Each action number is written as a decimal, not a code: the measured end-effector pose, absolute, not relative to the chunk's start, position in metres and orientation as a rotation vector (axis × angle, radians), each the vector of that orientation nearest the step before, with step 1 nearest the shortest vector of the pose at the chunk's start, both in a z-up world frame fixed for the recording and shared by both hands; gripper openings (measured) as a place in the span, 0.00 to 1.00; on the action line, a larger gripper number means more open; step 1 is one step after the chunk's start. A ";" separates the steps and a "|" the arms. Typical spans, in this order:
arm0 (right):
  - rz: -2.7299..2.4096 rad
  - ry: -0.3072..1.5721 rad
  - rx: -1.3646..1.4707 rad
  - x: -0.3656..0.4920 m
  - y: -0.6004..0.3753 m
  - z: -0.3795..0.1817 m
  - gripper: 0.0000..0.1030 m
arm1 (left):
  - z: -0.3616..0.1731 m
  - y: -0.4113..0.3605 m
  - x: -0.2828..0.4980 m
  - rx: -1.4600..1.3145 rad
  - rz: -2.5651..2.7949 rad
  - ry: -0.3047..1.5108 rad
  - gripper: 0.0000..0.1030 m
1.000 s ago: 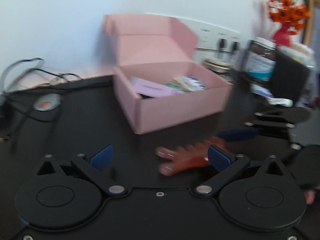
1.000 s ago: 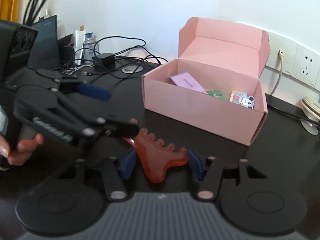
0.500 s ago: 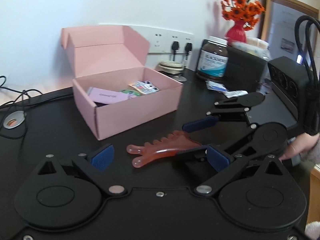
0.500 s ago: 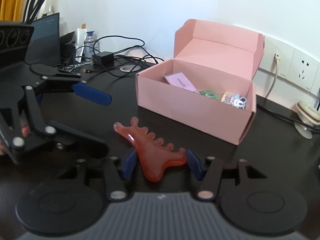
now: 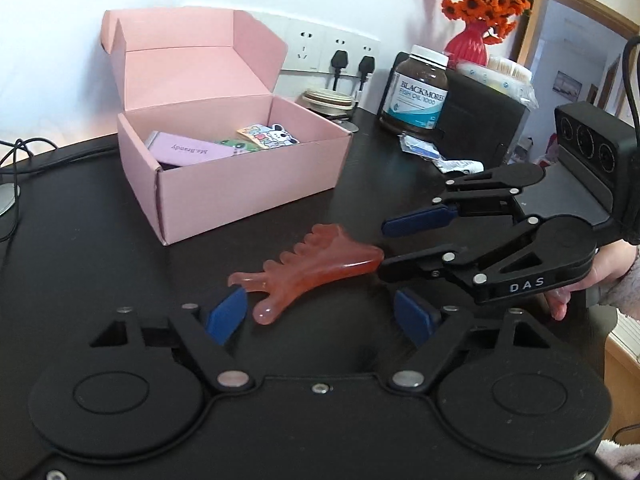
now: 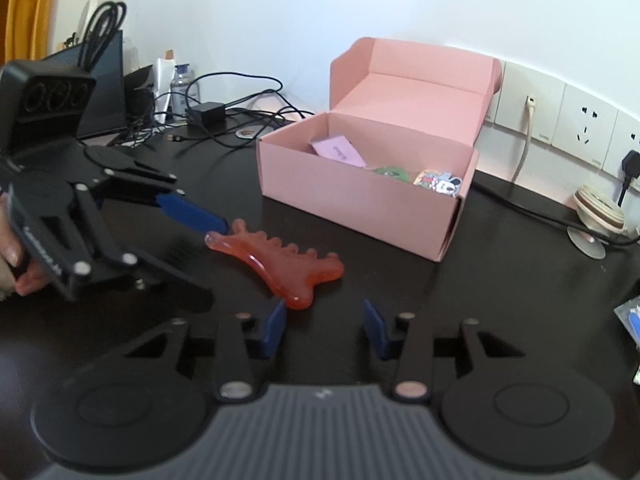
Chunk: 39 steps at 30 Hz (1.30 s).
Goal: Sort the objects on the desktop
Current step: 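Move the right gripper onto the orange comb beside the left gripper, then close the right gripper on the comb's teeth while the left gripper holds its handle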
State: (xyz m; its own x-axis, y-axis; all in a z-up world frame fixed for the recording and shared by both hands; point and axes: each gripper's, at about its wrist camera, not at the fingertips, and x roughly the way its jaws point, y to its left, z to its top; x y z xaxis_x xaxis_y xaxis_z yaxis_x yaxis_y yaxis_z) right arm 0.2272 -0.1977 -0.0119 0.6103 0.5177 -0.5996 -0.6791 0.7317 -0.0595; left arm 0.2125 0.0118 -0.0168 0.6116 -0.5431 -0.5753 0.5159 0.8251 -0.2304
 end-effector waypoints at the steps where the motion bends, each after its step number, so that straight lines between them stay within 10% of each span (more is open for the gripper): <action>1: 0.708 0.591 -0.290 0.228 -0.199 -0.012 0.39 | -0.017 0.012 0.213 -0.042 -0.602 0.678 0.78; 39: 0.910 0.547 -0.435 0.252 -0.189 -0.013 0.27 | -0.020 -0.019 0.198 0.381 -0.525 0.543 0.24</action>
State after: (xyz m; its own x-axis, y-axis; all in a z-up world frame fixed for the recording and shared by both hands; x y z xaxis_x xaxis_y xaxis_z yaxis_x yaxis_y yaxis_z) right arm 0.2521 -0.1886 -0.0125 0.4955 0.6168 -0.6116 -0.8297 0.5446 -0.1228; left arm 0.1982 -0.0192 -0.0204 0.7316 -0.3669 -0.5746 0.5617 0.8020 0.2031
